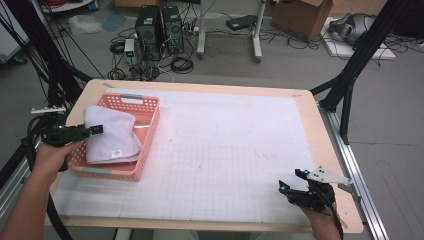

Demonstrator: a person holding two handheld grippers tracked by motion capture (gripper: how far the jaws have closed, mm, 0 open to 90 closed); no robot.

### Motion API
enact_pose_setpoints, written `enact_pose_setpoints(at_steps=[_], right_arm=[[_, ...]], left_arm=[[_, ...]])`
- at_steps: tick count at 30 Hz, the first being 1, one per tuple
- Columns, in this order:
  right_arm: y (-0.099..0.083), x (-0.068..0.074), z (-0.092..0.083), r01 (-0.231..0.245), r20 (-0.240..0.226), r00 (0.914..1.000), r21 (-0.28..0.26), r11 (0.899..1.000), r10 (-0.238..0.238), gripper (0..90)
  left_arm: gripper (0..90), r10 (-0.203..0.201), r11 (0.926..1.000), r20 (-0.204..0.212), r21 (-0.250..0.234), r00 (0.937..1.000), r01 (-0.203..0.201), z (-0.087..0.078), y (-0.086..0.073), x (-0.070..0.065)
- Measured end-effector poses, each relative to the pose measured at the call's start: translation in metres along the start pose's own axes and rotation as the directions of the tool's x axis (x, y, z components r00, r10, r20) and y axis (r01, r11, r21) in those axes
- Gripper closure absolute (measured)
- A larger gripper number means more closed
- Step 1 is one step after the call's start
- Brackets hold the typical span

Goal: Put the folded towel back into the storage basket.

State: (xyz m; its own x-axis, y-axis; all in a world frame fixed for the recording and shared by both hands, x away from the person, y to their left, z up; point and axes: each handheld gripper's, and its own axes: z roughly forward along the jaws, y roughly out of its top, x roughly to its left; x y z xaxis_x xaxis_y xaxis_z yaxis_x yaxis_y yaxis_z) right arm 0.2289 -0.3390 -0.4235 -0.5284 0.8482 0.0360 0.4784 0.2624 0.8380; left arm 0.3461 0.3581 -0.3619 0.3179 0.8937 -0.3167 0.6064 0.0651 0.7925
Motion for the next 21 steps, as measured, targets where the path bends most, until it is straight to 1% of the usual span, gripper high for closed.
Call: enact_pose_setpoints(at_steps=[1,2,3,4,5,6,8,10,11,12,13,15,17,19,20,21], right_arm=[[0.000,0.000,0.000,0.001,0.001,1.0000,0.000,1.000,-0.001,24.0],[0.000,0.000,0.000,0.000,-0.001,1.0000,0.000,1.000,0.000,24.0],[0.000,0.000,0.000,0.001,-0.001,1.0000,-0.001,1.000,-0.001,24.0],[0.000,0.000,0.000,0.000,0.000,1.0000,-0.001,1.000,0.000,24.0],[0.000,-0.001,-0.001,0.001,0.000,1.0000,-0.002,1.000,-0.001,24.0],[0.000,0.000,-0.001,-0.005,0.000,1.0000,-0.003,1.000,0.005,24.0],[0.000,0.000,-0.001,-0.001,0.000,1.0000,-0.006,1.000,0.001,24.0],[0.001,0.000,-0.001,0.003,-0.002,1.0000,-0.005,1.000,-0.003,24.0],[0.001,0.001,0.000,0.003,-0.002,1.0000,-0.002,1.000,-0.003,24.0],[0.001,0.001,0.000,0.003,-0.005,1.0000,-0.002,1.000,-0.003,24.0],[0.002,0.002,0.000,0.007,-0.006,1.0000,-0.001,1.000,-0.007,24.0],[0.002,0.002,0.000,0.010,-0.008,0.9999,-0.001,1.000,-0.010,24.0],[0.002,0.002,0.000,0.008,-0.010,0.9999,-0.004,1.000,-0.008,24.0],[0.002,0.002,0.000,0.004,-0.010,0.9999,-0.001,1.000,-0.004,24.0],[0.002,0.002,0.000,0.006,-0.010,0.9999,0.000,1.000,-0.006,24.0],[0.002,0.002,0.001,0.006,-0.010,0.9999,0.000,1.000,-0.006,24.0]], left_arm=[[37.2,0.011,0.9998,-0.027,-0.017,0.9996,-0.012,-0.004,0.001,-0.001],[37.2,0.028,0.9987,-0.062,-0.040,0.9977,-0.031,-0.009,0.003,-0.002],[36.6,0.041,0.9967,-0.080,-0.067,0.9960,-0.046,-0.013,0.003,-0.003],[36.2,0.045,0.9947,-0.089,-0.089,0.9950,-0.053,-0.016,0.004,-0.005],[36.1,0.052,0.9909,-0.094,-0.119,0.9942,-0.063,-0.020,0.004,-0.007],[36.0,0.065,0.9877,-0.089,-0.136,0.9939,-0.077,-0.023,0.003,-0.009],[36.3,0.091,0.9857,-0.065,-0.136,0.9937,-0.099,-0.025,0.001,-0.014],[37.0,0.114,0.9881,-0.039,-0.099,0.9927,-0.117,-0.021,-0.002,-0.019],[37.5,0.127,0.9882,-0.025,-0.083,0.9916,-0.129,-0.019,-0.003,-0.022],[38.5,0.145,0.9870,-0.020,-0.068,0.9893,-0.146,-0.015,-0.005,-0.025],[39.0,0.162,0.9856,-0.025,-0.045,0.9865,-0.163,-0.011,-0.007,-0.028],[38.8,0.193,0.9812,-0.058,0.006,0.9795,-0.193,-0.002,-0.009,-0.033],[38.2,0.208,0.9774,-0.107,0.062,0.9723,-0.202,0.009,-0.011,-0.037],[37.7,0.221,0.9730,-0.127,0.096,0.9670,-0.210,0.016,-0.010,-0.040],[37.7,0.227,0.9698,-0.150,0.126,0.9624,-0.209,0.021,-0.010,-0.042],[37.6,0.242,0.9617,-0.176,0.174,0.9542,-0.212,0.028,-0.009,-0.044]])
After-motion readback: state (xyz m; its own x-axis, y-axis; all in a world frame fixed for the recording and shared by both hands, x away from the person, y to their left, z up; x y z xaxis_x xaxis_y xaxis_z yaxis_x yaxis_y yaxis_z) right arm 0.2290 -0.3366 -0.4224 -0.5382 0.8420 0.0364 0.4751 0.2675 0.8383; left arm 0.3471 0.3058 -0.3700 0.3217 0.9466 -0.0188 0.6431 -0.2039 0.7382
